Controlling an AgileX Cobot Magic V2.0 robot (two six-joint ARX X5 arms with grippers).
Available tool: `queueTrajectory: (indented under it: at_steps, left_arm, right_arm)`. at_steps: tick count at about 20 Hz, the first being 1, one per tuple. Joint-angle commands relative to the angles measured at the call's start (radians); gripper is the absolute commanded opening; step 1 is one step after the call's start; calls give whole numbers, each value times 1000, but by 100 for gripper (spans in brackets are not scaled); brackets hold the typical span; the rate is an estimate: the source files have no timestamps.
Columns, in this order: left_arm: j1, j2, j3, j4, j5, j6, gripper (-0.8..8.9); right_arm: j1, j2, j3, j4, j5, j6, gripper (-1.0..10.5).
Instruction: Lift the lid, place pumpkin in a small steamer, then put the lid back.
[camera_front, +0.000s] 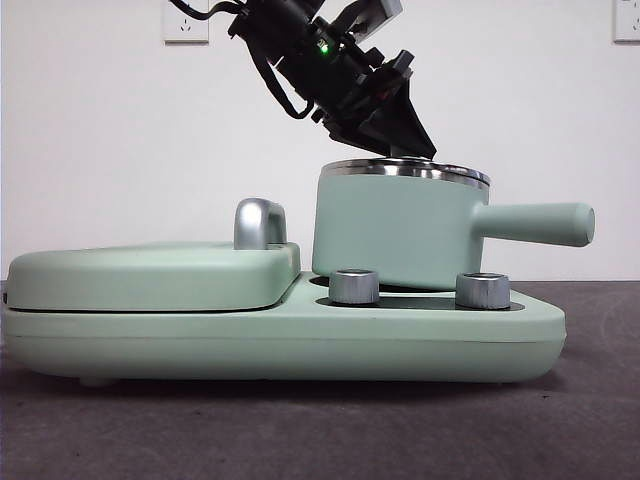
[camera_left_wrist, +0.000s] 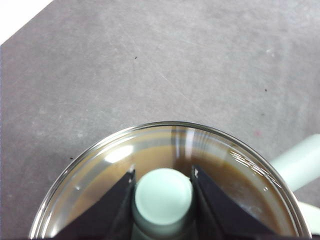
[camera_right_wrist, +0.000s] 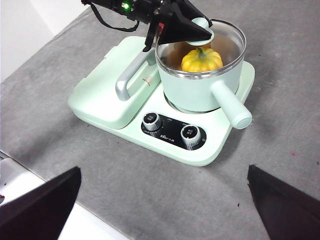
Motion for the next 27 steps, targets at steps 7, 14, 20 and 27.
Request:
queueTrajectory:
  at_steps: [7, 14, 20, 27]
  left_arm:
    - [-4, 53, 7, -101, 25, 80, 15]
    - [4, 22, 10, -107, 23, 21, 400]
    - [41, -198, 10, -284, 23, -167, 469]
    - [113, -540, -61, -683, 88, -254, 468]
  right_arm:
    - [5, 4, 8, 11, 2, 19, 541]
    - [5, 4, 8, 12, 0, 18, 541]
    - [5, 4, 8, 12, -4, 18, 541]
    - [5, 4, 8, 10, -65, 18, 541]
